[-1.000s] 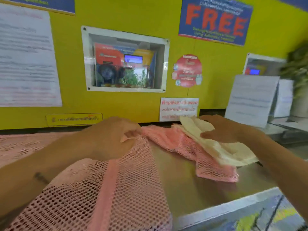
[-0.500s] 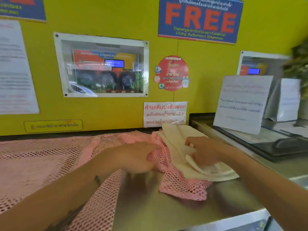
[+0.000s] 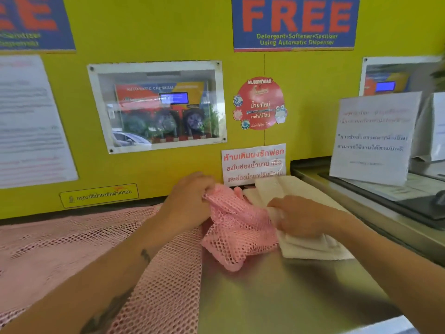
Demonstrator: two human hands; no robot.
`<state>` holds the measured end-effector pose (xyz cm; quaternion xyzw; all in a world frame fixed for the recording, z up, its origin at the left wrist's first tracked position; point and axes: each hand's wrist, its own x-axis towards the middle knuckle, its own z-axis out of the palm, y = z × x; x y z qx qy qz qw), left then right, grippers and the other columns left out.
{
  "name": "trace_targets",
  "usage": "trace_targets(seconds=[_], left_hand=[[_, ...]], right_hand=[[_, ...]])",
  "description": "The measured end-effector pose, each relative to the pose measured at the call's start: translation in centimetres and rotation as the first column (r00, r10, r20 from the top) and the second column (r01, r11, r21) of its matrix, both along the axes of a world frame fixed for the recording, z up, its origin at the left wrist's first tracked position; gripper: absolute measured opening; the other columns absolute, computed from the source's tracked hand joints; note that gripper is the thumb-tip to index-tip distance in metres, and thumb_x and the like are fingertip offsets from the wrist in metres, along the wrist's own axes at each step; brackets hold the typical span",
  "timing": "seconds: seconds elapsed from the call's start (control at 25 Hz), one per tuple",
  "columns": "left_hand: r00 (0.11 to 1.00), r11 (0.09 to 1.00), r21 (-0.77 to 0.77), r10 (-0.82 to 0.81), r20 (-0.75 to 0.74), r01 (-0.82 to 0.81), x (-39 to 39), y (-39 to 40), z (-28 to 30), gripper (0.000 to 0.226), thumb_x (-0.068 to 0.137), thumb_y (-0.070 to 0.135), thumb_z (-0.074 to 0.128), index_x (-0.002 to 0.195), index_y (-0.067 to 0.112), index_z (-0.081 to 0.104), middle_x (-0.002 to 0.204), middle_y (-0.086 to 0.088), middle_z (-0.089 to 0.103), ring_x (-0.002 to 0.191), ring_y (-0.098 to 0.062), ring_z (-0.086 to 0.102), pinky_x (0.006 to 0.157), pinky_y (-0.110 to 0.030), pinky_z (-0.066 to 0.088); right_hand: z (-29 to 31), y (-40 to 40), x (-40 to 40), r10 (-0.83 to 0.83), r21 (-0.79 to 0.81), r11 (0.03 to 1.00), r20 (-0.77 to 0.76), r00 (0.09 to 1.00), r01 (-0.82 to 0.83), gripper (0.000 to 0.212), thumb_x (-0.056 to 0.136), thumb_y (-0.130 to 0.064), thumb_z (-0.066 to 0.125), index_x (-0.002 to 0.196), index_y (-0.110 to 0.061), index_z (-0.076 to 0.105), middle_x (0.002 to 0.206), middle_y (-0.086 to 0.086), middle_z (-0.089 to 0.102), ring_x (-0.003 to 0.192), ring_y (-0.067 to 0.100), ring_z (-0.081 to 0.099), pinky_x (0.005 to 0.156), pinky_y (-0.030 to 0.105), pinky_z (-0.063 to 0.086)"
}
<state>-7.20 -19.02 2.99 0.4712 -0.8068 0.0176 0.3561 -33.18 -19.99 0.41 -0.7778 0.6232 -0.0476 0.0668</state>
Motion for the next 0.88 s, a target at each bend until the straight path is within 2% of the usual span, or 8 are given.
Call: trace_targets(seconds=[0.16, 0.32, 0.4, 0.52, 0.64, 0.72, 0.8, 0.88], left_hand=[[0.986, 0.979, -0.169, 0.086, -0.145, -0.111, 6.2, 0.0, 2.7, 0.043, 0.052, -0.016, 0.051, 0.061, 0.02, 0.03, 0.064, 0.005, 0.032, 0.06, -0.006, 0.029, 0.052, -0.034, 0.015], [0.945, 0.942, -0.156, 0.267, -0.188, -0.297, 13.6, 0.0, 2.8, 0.042, 0.053, -0.016, 0.055, 0.058, 0.02, 0.034, 0.065, 0.001, 0.039, 0.065, -0.021, 0.039, 0.055, -0.032, 0.024], [0.91, 0.916, -0.094, 0.366, -0.196, -0.389, 16.6, 0.7, 2.5, 0.043, 0.056, -0.013, 0.062, 0.059, 0.024, 0.041, 0.072, -0.003, 0.048, 0.071, -0.025, 0.046, 0.057, -0.03, 0.031], [0.839, 0.886, 0.023, 0.447, -0.31, -0.464, 19.0, 1.9, 2.5, 0.028, 0.062, -0.012, 0.064, 0.071, 0.013, 0.057, 0.083, -0.01, 0.058, 0.074, -0.023, 0.049, 0.057, -0.026, 0.036], [0.851, 0.912, 0.046, 0.398, -0.341, -0.408, 19.4, 3.1, 2.5, 0.03, 0.076, -0.01, 0.045, 0.081, 0.013, 0.065, 0.087, -0.009, 0.064, 0.064, -0.02, 0.054, 0.056, -0.025, 0.042], [0.89, 0.902, -0.099, 0.389, -0.239, -0.421, 19.6, 4.1, 2.7, 0.036, 0.08, -0.008, 0.042, 0.082, 0.017, 0.069, 0.089, -0.006, 0.061, 0.068, -0.018, 0.054, 0.06, -0.027, 0.042], [0.894, 0.859, -0.25, 0.419, -0.156, -0.446, 21.2, 4.9, 3.6, 0.037, 0.079, -0.008, 0.043, 0.082, 0.014, 0.072, 0.091, -0.01, 0.058, 0.078, -0.022, 0.053, 0.07, -0.032, 0.042], [0.845, 0.788, -0.307, 0.508, -0.164, -0.533, 23.9, 5.9, 4.7, 0.036, 0.074, -0.004, 0.04, 0.08, 0.01, 0.073, 0.093, -0.016, 0.058, 0.086, -0.03, 0.056, 0.075, -0.039, 0.046]], right_hand=[[1.3, 0.1, 0.2, -0.22, -0.132, 0.973, -0.263, 0.94, 0.19, 0.052, 0.093, -0.032, 0.051, 0.143, -0.028, 0.04, 0.144, 0.001, 0.049, 0.13, 0.023, 0.048, 0.105, 0.036, 0.039], [2.4, 0.6, 2.5, -0.258, -0.074, 0.965, -0.415, 0.872, 0.25, 0.054, 0.09, -0.039, 0.054, 0.141, -0.025, 0.042, 0.144, 0.002, 0.048, 0.131, 0.023, 0.047, 0.105, 0.035, 0.04], [4.0, 0.9, 4.9, -0.107, -0.038, 0.994, -0.326, 0.939, 0.101, 0.055, 0.09, -0.038, 0.055, 0.141, -0.024, 0.042, 0.146, 0.003, 0.045, 0.131, 0.024, 0.045, 0.105, 0.035, 0.039], [5.7, 1.9, 10.1, 0.282, -0.032, 0.959, 0.065, 0.957, -0.28, 0.06, 0.087, -0.035, 0.062, 0.142, -0.032, 0.038, 0.145, -0.001, 0.045, 0.126, 0.02, 0.045, 0.102, 0.034, 0.038], [5.1, 2.5, 17.0, 0.493, -0.007, 0.868, 0.112, 0.863, -0.496, 0.073, 0.088, -0.025, 0.065, 0.149, -0.032, 0.026, 0.149, -0.006, 0.041, 0.133, 0.018, 0.04, 0.104, 0.031, 0.033], [4.1, 1.5, 20.4, 0.515, 0.031, 0.854, 0.095, 0.852, -0.52, 0.077, 0.086, -0.014, 0.065, 0.15, -0.03, 0.024, 0.141, -0.002, 0.049, 0.129, 0.022, 0.047, 0.101, 0.034, 0.041], [3.6, 0.1, 21.8, 0.56, -0.079, 0.829, 0.133, 0.818, -0.554, 0.06, 0.082, -0.006, 0.061, 0.134, -0.03, 0.045, 0.12, 0.0, 0.062, 0.112, 0.024, 0.058, 0.089, 0.041, 0.052], [3.9, -1.1, 21.3, 0.613, -0.259, 0.782, 0.154, 0.775, -0.567, 0.036, 0.082, -0.006, 0.063, 0.097, -0.037, 0.058, 0.097, -0.014, 0.063, 0.095, 0.014, 0.06, 0.074, 0.032, 0.047]])
